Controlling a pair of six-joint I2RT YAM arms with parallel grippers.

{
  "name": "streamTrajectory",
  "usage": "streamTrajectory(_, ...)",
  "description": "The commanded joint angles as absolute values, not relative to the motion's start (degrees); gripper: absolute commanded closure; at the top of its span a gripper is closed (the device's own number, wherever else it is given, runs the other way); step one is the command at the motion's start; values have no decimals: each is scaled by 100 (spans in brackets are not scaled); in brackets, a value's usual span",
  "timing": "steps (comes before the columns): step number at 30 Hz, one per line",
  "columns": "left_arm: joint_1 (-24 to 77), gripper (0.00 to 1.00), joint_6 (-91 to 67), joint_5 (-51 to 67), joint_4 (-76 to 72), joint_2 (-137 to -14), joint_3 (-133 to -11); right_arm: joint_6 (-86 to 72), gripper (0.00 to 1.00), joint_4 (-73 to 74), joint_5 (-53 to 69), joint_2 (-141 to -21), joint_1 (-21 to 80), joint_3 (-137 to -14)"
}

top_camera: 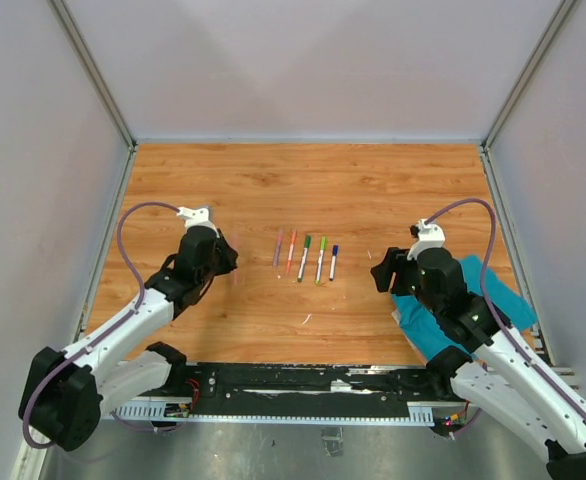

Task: Insert the pens into the pen caps
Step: Adjust the pen.

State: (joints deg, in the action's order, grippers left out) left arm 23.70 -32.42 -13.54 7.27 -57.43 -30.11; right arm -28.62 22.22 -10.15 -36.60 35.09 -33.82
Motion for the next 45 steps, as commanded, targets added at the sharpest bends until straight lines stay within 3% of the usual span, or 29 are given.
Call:
streamTrajectory(1, 3072, 100, -2839, -930, 98, -5396, -3095, -2669, 40, 1841, -756, -3283, 3425, -3315)
streamTrajectory(9, 3793, 100, -2731, 916, -1754, -4762, -2370, -3399, 41, 943, 18, -2900, 3420, -3136)
streamTrajectory(19, 4445, 100, -2741, 1072, -2102, -4961, -2519, -4389, 38, -169, 997, -3414, 3459, -3040)
streamTrajectory(29, 5038, 99, -2787, 998, -2530, -5493, -2688, -5003, 34, -1529, 214, -4131, 4622, -2704)
streamTrajectory(40, 5211, 99, -2713, 1017, -2628, -5575, -2762, -5296, 43, -1979, 362, -4735, 4753, -2599)
streamTrajectory(45, 5225, 99, -2698, 1035, -2615, -5648, -2803, -5341, 55, -2136, 456, -4848, 4758, -2592)
